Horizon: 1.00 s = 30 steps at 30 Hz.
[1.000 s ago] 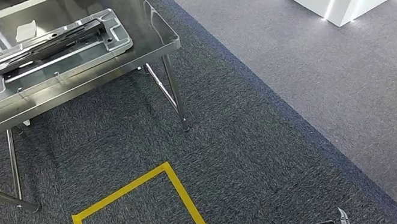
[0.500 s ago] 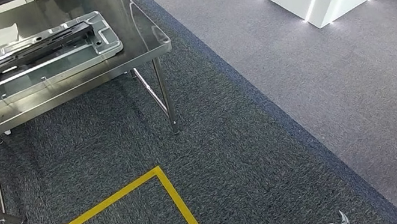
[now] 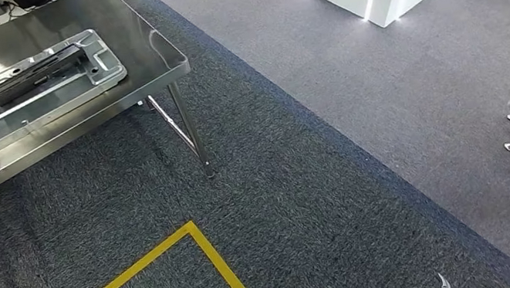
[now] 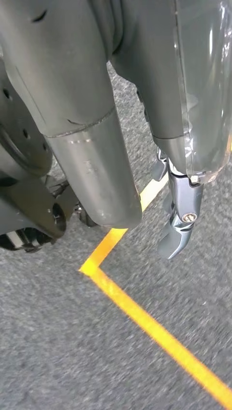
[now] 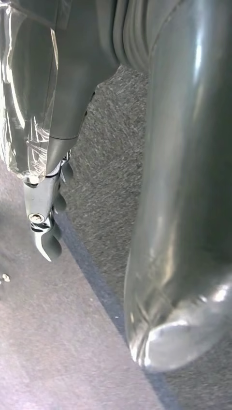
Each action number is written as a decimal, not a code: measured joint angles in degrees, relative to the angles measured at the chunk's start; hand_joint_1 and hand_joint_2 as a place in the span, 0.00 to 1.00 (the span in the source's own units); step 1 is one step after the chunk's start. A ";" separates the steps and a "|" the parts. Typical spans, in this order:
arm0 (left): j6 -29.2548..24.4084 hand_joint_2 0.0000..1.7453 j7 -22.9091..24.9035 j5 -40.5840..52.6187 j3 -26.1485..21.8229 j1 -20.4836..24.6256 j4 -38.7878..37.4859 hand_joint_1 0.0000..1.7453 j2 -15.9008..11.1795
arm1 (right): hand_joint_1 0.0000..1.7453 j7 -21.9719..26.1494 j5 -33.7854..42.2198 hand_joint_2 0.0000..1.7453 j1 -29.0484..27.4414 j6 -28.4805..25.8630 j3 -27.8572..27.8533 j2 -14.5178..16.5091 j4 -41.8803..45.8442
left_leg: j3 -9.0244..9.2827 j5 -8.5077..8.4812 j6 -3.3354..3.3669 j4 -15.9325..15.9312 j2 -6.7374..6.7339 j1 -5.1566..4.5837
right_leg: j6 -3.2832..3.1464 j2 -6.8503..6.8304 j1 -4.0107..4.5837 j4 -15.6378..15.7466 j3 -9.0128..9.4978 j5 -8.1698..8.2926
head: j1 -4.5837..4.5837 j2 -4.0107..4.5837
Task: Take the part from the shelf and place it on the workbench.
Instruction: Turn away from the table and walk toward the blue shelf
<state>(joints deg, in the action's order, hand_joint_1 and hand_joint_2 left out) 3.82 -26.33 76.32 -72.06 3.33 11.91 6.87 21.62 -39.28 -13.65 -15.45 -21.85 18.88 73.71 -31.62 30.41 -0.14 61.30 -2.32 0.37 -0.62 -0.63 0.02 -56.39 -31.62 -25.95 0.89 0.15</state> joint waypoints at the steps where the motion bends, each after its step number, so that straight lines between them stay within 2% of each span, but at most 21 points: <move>1: 0.00 0.00 0.09 0.01 0.00 -0.04 0.00 0.00 -0.01 | 0.00 -0.02 0.00 0.00 0.01 0.05 -0.01 0.02 0.03 | -1.41 1.84 -0.18 3.17 0.85 0.11 | -0.17 0.28 -0.03 0.13 0.05 0.08 | -0.07 0.00; 3: 0.01 0.00 0.38 0.13 0.00 -0.17 0.00 0.00 0.01 | 0.00 -0.08 -0.07 0.00 0.02 0.11 -0.03 0.02 0.02 | -4.76 5.03 -0.43 10.17 1.61 0.25 | -0.45 1.03 -0.01 0.03 -0.04 0.06 | -0.12 0.00; 4: 0.01 0.00 0.58 0.25 0.00 -0.24 0.00 0.00 0.02 | 0.00 -0.13 -0.13 0.00 0.02 0.13 -0.07 0.02 0.00 | -5.68 5.20 -0.53 11.89 1.69 0.29 | -0.46 1.47 0.01 -0.11 -0.08 0.02 | -0.12 0.00; 5: -0.01 0.00 0.76 0.37 0.00 -0.30 0.00 0.00 0.02 | 0.00 -0.17 -0.20 0.00 0.01 0.15 -0.12 0.02 -0.02 | -5.59 4.17 -0.60 11.44 1.72 0.34 | -0.39 1.98 0.00 -0.32 -0.12 -0.06 | -0.13 0.00; 6: -0.03 0.00 0.90 0.47 0.00 -0.33 0.00 0.00 0.02 | 0.00 -0.20 -0.28 0.00 0.01 0.16 -0.16 0.02 -0.03 | -4.56 2.26 -0.62 9.01 1.83 0.39 | -0.27 2.49 -0.04 -0.61 -0.15 -0.18 | -0.13 0.00; 7: -0.07 0.00 1.00 0.51 0.00 -0.34 0.00 0.00 -0.01 | 0.00 -0.21 -0.35 0.00 0.01 0.16 -0.20 0.03 -0.03 | -2.88 0.08 -0.58 5.20 2.31 0.46 | -0.08 2.96 -0.08 -0.98 -0.20 -0.36 | -0.14 0.00; 9: -0.14 0.00 1.13 0.56 0.00 -0.31 0.00 0.00 -0.04 | 0.00 -0.20 -0.48 0.00 0.01 0.18 -0.24 0.04 -0.02 | -0.27 -2.22 -0.27 -0.79 3.49 0.43 | 0.47 3.68 0.04 -1.81 -0.51 -0.77 | -0.16 0.00; 10: -0.17 0.00 1.19 0.59 0.00 -0.29 0.00 0.00 -0.04 | 0.00 -0.20 -0.53 0.00 -0.01 0.18 -0.26 0.04 -0.01 | 0.21 -2.40 -0.01 -2.04 3.89 0.38 | 0.76 3.95 0.05 -2.03 -0.69 -0.87 | -0.17 0.00; 12: -0.20 0.00 1.26 0.64 0.00 -0.23 0.00 0.00 -0.04 | 0.00 -0.20 -0.59 0.00 -0.07 0.19 -0.29 0.04 0.01 | 0.26 -2.41 0.63 -2.29 3.64 0.27 | 1.38 4.43 -0.02 -2.04 -0.90 -0.80 | -0.15 0.00; 14: -0.20 0.00 1.27 0.68 0.00 -0.13 0.00 0.00 0.03 | 0.00 -0.21 -0.62 0.00 -0.13 0.18 -0.32 0.02 0.04 | 0.46 -2.82 1.35 -2.77 3.03 0.41 | 1.97 3.89 -0.10 -2.81 -1.21 -1.32 | -0.04 0.00; 16: -0.19 0.00 1.27 0.69 0.00 -0.09 0.00 0.00 0.10 | 0.00 -0.30 -0.63 0.00 -0.15 0.15 -0.34 0.00 0.11 | 0.55 -3.12 1.98 -3.19 2.31 0.57 | 2.59 2.32 -0.24 -7.40 -3.44 -4.11 | 0.24 0.00; 18: -0.15 0.00 1.28 0.68 -0.01 -0.20 0.00 0.00 0.08 | 0.00 -0.45 -0.57 0.00 -0.17 0.13 -0.34 0.00 0.14 | 0.46 -3.12 2.22 -3.24 1.61 0.54 | 3.15 1.35 -0.54 -14.56 -7.18 -7.49 | 0.40 0.00; 19: -0.10 0.00 1.28 0.68 -0.02 -0.25 0.00 0.00 0.07 | 0.00 -0.52 -0.51 0.00 -0.21 0.10 -0.35 0.00 0.13 | 0.45 -3.07 2.23 -3.22 1.23 0.53 | 3.33 1.20 -0.69 -16.98 -8.47 -8.15 | 0.40 0.00; 20: -0.06 0.00 1.28 0.68 -0.02 -0.27 0.00 0.00 0.06 | 0.00 -0.55 -0.46 0.00 -0.26 0.08 -0.35 0.00 0.13 | 0.48 -3.00 2.20 -3.21 0.87 0.53 | 3.44 1.08 -0.81 -17.82 -8.97 -7.89 | 0.40 0.00; 21: -0.03 0.00 1.29 0.68 -0.02 -0.28 0.00 0.00 0.05 | 0.00 -0.57 -0.44 0.00 -0.30 0.05 -0.36 0.00 0.12 | 0.57 -2.91 2.12 -3.20 0.54 0.53 | 3.47 0.92 -0.90 -16.59 -8.40 -6.63 | 0.40 0.00; 23: 0.03 0.00 1.31 0.68 -0.02 -0.28 0.00 0.00 0.05 | 0.00 -0.57 -0.43 0.00 -0.35 0.00 -0.35 0.01 0.12 | 0.91 -2.66 1.77 -3.18 -0.03 0.53 | 3.22 -0.13 -0.89 -9.43 -4.67 -2.71 | 0.42 0.00; 24: 0.05 0.00 1.32 0.68 -0.02 -0.28 0.00 0.00 0.05 | 0.00 -0.57 -0.42 0.00 -0.33 -0.06 -0.33 0.02 0.09 | 1.07 -2.48 1.49 -3.12 -0.27 0.42 | 2.92 -0.91 -0.69 -5.78 -2.79 -1.39 | 0.42 0.00; 25: 0.10 0.00 1.34 0.67 -0.02 -0.27 0.00 0.00 0.05 | 0.00 -0.56 -0.39 0.00 -0.31 -0.19 -0.29 0.03 0.05 | 1.20 -2.33 1.15 -3.10 -0.47 0.32 | 2.54 -1.45 -0.49 -3.32 -1.55 -0.70 | 0.38 0.00; 26: 0.14 0.00 1.37 0.65 -0.02 -0.25 0.00 0.00 0.05 | 0.00 -0.55 -0.34 0.00 -0.30 -0.36 -0.25 0.05 -0.02 | 1.31 -2.20 0.81 -3.11 -0.70 0.23 | 2.17 -1.73 -0.29 -2.17 -1.05 -0.65 | 0.34 0.00; 28: 0.24 0.00 1.42 0.60 -0.02 -0.16 0.00 0.00 0.04 | 0.00 -0.51 -0.14 0.00 -0.31 -0.81 -0.19 0.07 -0.24 | 1.58 -2.08 0.11 -3.29 -1.28 0.16 | 1.50 -1.04 -0.12 -1.91 -1.12 -0.74 | 0.26 0.00; 30: 0.32 0.00 1.44 0.57 -0.03 -0.08 0.00 0.00 -0.03 | 0.00 -0.37 0.06 0.00 -0.33 -1.16 -0.17 0.14 -0.41 | 1.48 -1.17 -0.51 -2.39 -0.89 0.33 | 0.80 -0.40 -0.29 -1.53 -0.95 -0.55 | 0.21 0.00</move>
<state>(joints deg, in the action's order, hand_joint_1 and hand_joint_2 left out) 4.14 -24.88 76.89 -72.10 3.25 11.91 6.85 21.25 -39.22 -13.97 -16.61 -22.02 19.02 73.30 -30.14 29.25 -0.65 58.91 -3.21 0.70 0.18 -1.03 -0.27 -57.92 -32.57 -26.50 1.09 0.15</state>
